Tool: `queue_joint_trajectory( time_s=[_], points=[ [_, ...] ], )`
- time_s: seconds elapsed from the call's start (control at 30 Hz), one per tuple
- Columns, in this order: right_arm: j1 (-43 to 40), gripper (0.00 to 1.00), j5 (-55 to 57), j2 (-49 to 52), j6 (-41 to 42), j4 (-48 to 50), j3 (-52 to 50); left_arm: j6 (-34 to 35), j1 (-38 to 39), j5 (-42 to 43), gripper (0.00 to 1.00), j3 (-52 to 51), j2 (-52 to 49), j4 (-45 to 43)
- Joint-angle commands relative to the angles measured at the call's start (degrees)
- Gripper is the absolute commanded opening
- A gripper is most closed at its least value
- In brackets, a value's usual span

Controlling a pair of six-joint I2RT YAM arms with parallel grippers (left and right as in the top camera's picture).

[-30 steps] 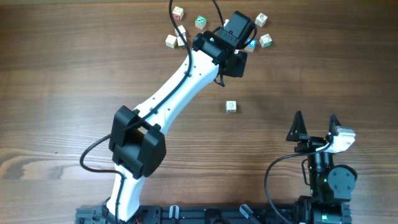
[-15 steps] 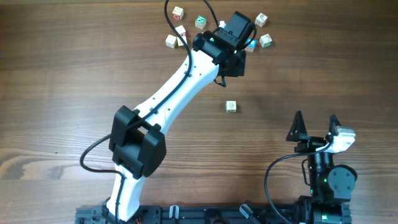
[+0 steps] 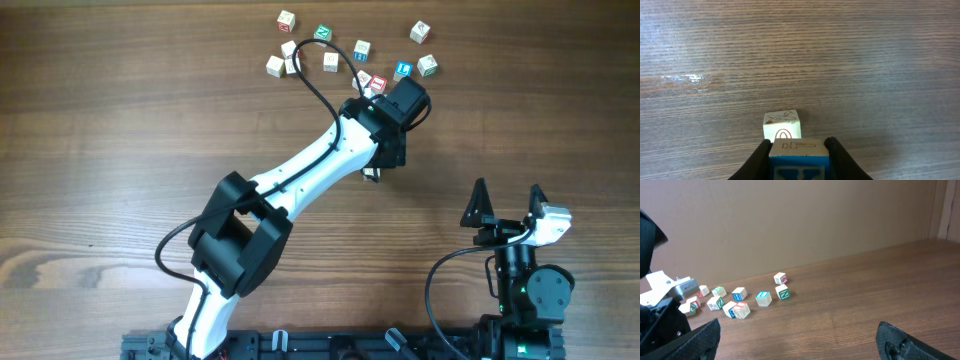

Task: Form a tower
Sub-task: 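Carry the blue block over the cream block and lower it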

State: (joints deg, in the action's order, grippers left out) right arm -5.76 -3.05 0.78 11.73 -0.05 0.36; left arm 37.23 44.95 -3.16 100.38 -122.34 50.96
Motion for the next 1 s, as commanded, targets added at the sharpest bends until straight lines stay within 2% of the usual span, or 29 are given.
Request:
queue_joint_trajectory(
  time_s=[0.0,0.17,0.5,0.63,0.97],
  points=[
    [0.2,1.00,-0.9,-0.3,0.3,0.2,-0.1,2.3,0.4,-2.2,0.24,-3.5,0.4,-1.1],
    [0.2,1.00,-0.9,-0.3,0.3,0.2,-0.1,2.7,0.5,-2.9,0.25,-6.7,0.4,-6.4],
    [0.2,0.99,-0.9,-0.3,0.3,0.2,-0.1,2.7,2.2,-2.9,0.32,-6.7,0.4,-6.5],
    [0.2,1.00,-0.9,-0.3,0.4,0.2,-0.1,2.7,2.2,-3.2,0.27,-6.7,0.4,-6.5],
    [0.2,1.00,-0.9,-0.3,0.3,0.2,-0.1,3.1,2.2,-4.8,0.26,-6.6,2.2,-6.6]
  ],
)
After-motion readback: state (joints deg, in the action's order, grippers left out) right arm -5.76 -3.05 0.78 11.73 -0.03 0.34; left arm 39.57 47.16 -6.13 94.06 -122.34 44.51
